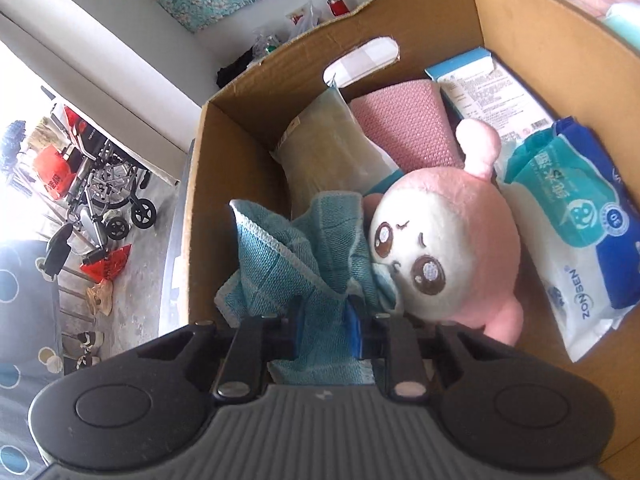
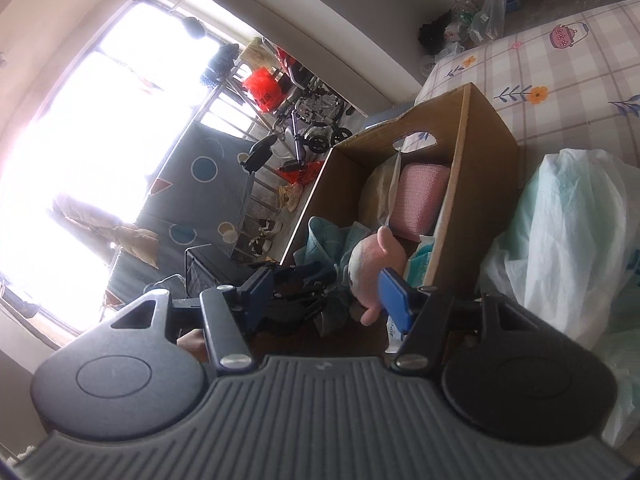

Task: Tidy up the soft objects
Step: 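Move both tools back to the bed toward the white yogurt bottle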

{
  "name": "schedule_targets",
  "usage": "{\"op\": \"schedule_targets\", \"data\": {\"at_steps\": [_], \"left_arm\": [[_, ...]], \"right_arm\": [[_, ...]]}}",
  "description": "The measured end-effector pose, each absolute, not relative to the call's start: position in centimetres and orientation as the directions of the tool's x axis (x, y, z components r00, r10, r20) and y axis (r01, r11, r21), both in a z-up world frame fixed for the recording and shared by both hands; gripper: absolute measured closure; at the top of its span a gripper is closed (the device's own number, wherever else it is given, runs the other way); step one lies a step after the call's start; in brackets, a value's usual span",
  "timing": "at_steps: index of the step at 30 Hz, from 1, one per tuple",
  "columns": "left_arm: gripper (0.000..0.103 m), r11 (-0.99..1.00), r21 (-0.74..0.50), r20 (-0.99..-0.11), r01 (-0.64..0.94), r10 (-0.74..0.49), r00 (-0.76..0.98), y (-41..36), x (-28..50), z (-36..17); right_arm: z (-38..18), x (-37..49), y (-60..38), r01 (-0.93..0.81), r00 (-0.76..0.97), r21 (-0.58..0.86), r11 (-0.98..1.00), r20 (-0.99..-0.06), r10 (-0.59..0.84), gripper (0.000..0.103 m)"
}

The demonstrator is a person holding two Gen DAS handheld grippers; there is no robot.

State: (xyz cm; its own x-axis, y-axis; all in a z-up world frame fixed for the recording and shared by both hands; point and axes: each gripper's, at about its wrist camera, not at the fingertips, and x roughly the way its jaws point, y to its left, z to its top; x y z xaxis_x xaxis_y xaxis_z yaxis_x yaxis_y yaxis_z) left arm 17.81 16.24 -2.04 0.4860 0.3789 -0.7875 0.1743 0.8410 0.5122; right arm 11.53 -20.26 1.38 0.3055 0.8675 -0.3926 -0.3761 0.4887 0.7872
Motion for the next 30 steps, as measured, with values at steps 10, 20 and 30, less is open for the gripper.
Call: {"op": "schedule_targets", "data": {"at_steps": [10,20,30], "left_arm": [[0.026,0.780,0.601,-0.703,0.174,0.411,0.581,15.6,15.6,0.5],[0.019,0.853,0.519,-0.619,0.053,0.332,0.712,16.0,10.3,8.0],[0.018,0.944,0.292,-0.505,0.153,0.016,0.863,7.3,5.0,12.7]], "right_arm": [[1.5,7.8,-25.5,-0.360,0.454,0.655,0.664,-0.499,0.738,0.039],[5.0,4.4,-32.7,-0.315,0.665,0.513,0.798,-0.481,0.572,0.023],[3.2,1.2,-37.8,-0.196,0.714,0.525,0.828,-0.502,0.488,0.022]]}}
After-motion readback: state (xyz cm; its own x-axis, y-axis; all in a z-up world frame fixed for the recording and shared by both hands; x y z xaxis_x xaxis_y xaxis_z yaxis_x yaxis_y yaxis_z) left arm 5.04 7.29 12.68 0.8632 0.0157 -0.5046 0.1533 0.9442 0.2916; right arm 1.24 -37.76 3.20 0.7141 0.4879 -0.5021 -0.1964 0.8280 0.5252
